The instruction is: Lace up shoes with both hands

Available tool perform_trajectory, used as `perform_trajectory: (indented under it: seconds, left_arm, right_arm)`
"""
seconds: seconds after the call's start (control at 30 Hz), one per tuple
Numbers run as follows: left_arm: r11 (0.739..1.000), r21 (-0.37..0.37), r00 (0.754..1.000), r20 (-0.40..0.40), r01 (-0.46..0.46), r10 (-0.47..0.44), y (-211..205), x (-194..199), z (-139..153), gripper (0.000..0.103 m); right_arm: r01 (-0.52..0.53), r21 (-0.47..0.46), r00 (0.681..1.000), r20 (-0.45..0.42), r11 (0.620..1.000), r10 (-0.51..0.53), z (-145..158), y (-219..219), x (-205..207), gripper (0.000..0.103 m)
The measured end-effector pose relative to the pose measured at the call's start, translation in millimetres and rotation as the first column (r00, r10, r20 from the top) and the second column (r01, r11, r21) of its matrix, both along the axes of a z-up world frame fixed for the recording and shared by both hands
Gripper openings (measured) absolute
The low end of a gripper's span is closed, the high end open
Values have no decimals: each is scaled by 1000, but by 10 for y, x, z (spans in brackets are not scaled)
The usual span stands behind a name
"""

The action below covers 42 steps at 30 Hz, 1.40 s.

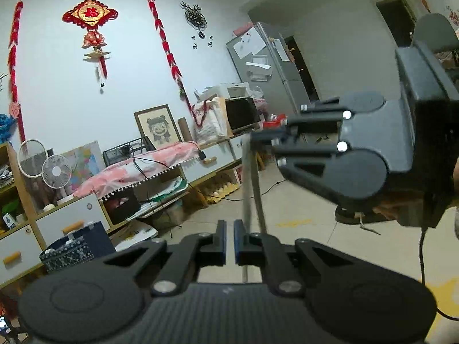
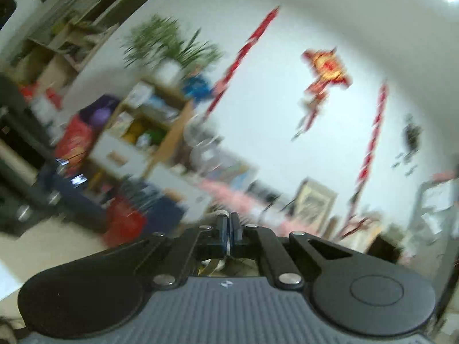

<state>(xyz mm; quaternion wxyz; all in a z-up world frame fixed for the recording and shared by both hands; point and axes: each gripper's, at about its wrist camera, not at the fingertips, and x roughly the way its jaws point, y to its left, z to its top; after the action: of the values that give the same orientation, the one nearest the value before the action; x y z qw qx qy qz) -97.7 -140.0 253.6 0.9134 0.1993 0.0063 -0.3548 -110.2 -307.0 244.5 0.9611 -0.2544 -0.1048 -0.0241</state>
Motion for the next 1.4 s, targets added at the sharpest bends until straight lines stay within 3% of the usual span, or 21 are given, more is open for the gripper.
perform_trajectory:
  seconds: [0.13,0.27,0.3,0.4,0.57,0.7,0.77,0.8,0.83,1.03,1.17,1.4]
  left_arm:
    - [999,24,998,-52,-23,24,15,107,-98,11]
    - [999,50,979,-204,20,-10,58,312,-255,22]
    - [998,47,978,-207,39,-28,79,292,-272,26]
    - [997,52,977,-206,65,-52,123,252,-324,52]
    - [992,98,974,-217,84,-61,109,311,-389,52]
    - [988,105,960,-269,109,-77,94,492,-440,50]
    - [985,115,949,-304,127,-87,83,575,-499,29]
    - [982,131,946,-313,132,-86,66,597,-523,14]
    - [981,147,947,-311,130,-79,49,607,-539,9]
    - [981,145,964,-250,126,-87,-91,595,-438,7]
    - [985,170,991,-135,26,-3,-178,557,-368,6]
    - [984,150,994,-46,-91,99,-177,538,-195,2]
  right_arm:
    - [13,-72,997,76,997,-7,-126,13,-60,1]
    - [21,-105,996,94,994,-11,-163,-36,-37,1]
    - [26,-111,996,93,993,-15,-167,-57,-26,1]
    - [37,-115,995,100,993,-26,-177,-112,-60,1]
    - [42,-108,993,111,993,-30,-216,-112,-104,1]
    - [42,-102,992,119,994,-30,-252,-111,-154,1]
    - [41,-98,992,122,994,-29,-253,-114,-165,1]
    - [39,-96,992,123,995,-27,-251,-118,-171,2]
    - [38,-97,992,123,995,-26,-251,-111,-163,2]
    - [52,-88,991,127,995,-40,-271,-103,-168,2]
    - [58,-99,989,142,993,-44,-301,-48,-225,2]
    - [92,-119,990,120,989,-78,-578,54,-354,2]
